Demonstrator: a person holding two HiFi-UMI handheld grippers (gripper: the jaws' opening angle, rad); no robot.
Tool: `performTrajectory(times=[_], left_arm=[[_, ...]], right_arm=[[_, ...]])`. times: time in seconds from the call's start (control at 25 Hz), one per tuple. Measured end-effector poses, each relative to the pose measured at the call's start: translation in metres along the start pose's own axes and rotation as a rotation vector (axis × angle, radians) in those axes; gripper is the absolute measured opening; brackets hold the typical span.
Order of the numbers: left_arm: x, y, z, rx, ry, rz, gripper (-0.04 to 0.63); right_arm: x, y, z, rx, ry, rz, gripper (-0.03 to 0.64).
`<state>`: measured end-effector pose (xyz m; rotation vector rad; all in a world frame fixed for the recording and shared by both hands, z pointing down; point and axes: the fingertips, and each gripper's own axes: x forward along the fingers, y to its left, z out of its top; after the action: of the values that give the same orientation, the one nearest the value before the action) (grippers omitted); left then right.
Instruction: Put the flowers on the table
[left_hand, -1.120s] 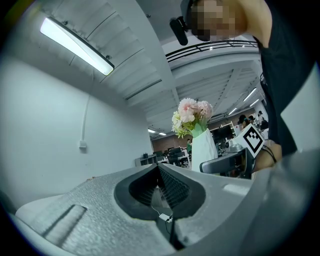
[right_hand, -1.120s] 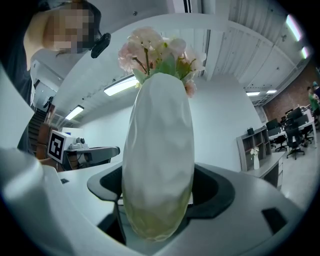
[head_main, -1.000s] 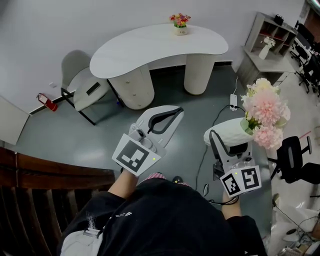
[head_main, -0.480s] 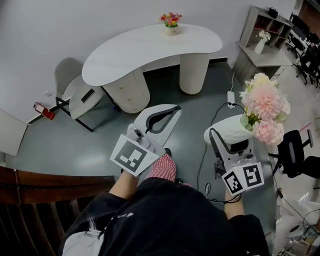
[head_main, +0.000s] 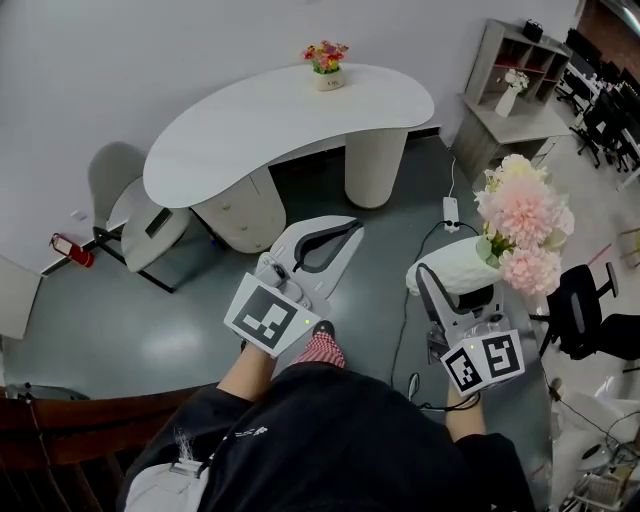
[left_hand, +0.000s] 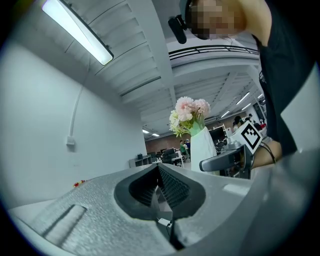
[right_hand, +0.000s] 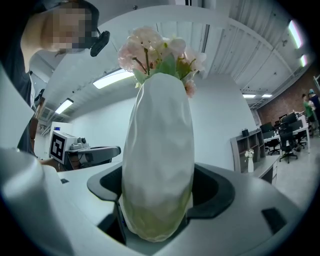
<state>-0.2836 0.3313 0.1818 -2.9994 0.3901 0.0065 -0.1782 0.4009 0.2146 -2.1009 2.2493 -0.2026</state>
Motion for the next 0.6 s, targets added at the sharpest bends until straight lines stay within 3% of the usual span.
performTrajectory(times=[0.6], left_arm=[[0.049, 0.103, -0.029, -0.046, -0.015, -0.038, 0.005]], right_arm=[[0.107, -0.028, 0.001, -0.001, 0.021, -0.062, 0.383]])
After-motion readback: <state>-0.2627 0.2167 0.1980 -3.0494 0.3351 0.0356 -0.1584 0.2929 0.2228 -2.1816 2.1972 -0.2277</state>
